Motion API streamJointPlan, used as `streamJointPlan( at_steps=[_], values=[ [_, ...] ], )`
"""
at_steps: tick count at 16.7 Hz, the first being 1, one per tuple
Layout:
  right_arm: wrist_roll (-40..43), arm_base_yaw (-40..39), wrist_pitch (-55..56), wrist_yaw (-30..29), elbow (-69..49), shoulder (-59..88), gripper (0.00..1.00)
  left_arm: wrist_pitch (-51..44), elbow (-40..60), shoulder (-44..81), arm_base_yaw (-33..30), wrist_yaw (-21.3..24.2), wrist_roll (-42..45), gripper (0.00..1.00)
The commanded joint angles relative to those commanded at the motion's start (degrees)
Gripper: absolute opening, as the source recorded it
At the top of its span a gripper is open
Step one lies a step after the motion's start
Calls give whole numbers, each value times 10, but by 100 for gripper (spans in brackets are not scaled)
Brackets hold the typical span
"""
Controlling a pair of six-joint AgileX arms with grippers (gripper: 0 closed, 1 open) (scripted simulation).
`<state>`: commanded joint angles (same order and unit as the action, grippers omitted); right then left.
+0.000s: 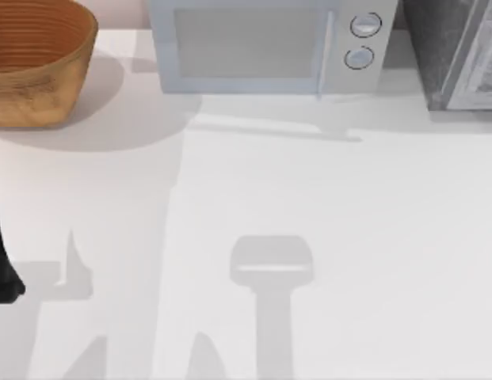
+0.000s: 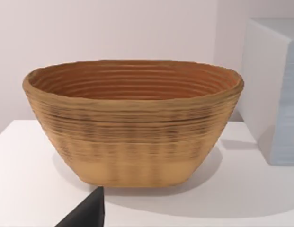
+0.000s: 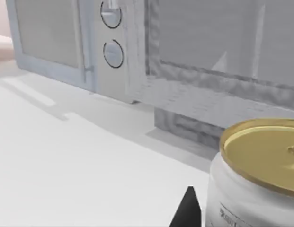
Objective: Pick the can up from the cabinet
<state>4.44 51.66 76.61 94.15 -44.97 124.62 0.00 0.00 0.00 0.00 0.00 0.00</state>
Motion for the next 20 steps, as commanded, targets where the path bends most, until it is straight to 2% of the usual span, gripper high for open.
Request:
streamJointPlan(
  at_steps=[4,10,11,12,20],
  values=[
    [18,16,21,17,-14,65,0,0,0,0,0,0,0,100],
    [19,17,21,17,-15,69,0,0,0,0,0,0,0,100],
    [16,12,-24,-35,-54,86,0,0,0,0,0,0,0,100],
    [18,11,-26,-35,-52,86,0,0,0,0,0,0,0,100],
    [113,-23,-82,-23,-13,58,0,0,0,0,0,0,0,100]
  ],
)
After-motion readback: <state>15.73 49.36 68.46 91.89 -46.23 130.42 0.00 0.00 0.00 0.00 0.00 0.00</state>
